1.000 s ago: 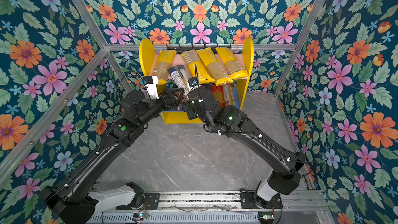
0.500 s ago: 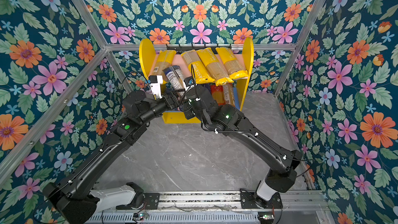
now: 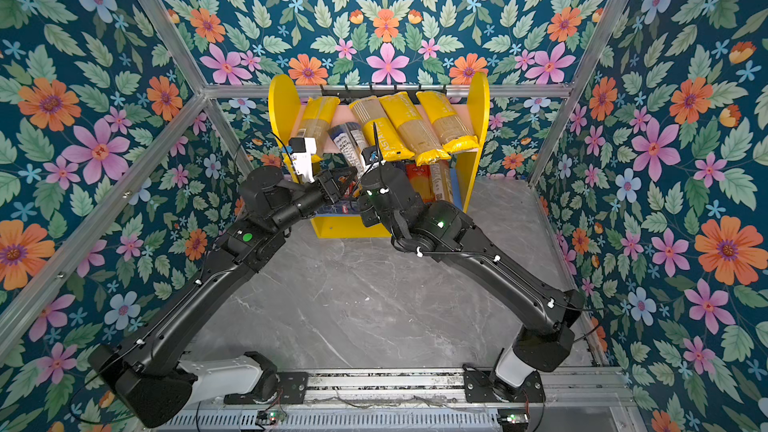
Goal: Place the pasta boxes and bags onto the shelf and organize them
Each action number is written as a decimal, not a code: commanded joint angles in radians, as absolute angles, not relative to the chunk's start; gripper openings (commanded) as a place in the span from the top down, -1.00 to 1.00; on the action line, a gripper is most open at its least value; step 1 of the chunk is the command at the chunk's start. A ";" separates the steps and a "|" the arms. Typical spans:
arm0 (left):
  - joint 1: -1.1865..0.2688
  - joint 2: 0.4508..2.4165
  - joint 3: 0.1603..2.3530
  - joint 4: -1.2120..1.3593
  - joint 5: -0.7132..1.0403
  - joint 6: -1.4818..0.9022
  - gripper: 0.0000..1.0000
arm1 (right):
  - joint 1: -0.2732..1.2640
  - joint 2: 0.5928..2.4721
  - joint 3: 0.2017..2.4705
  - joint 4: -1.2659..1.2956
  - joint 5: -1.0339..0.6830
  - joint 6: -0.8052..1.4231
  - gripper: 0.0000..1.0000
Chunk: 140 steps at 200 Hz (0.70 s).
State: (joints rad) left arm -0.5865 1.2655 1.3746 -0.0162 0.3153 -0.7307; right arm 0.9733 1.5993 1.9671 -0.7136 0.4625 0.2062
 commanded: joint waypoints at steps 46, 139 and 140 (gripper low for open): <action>-0.575 1.275 1.360 0.036 0.385 -0.721 -0.70 | 0.983 1.590 1.952 -0.554 0.368 0.175 0.85; -0.535 1.263 1.309 -0.026 0.378 -0.724 -0.87 | 0.981 1.553 1.909 -0.529 0.371 0.150 0.85; -0.535 1.264 1.308 -0.025 0.378 -0.725 -0.88 | 0.981 1.553 1.908 -0.528 0.370 0.150 0.85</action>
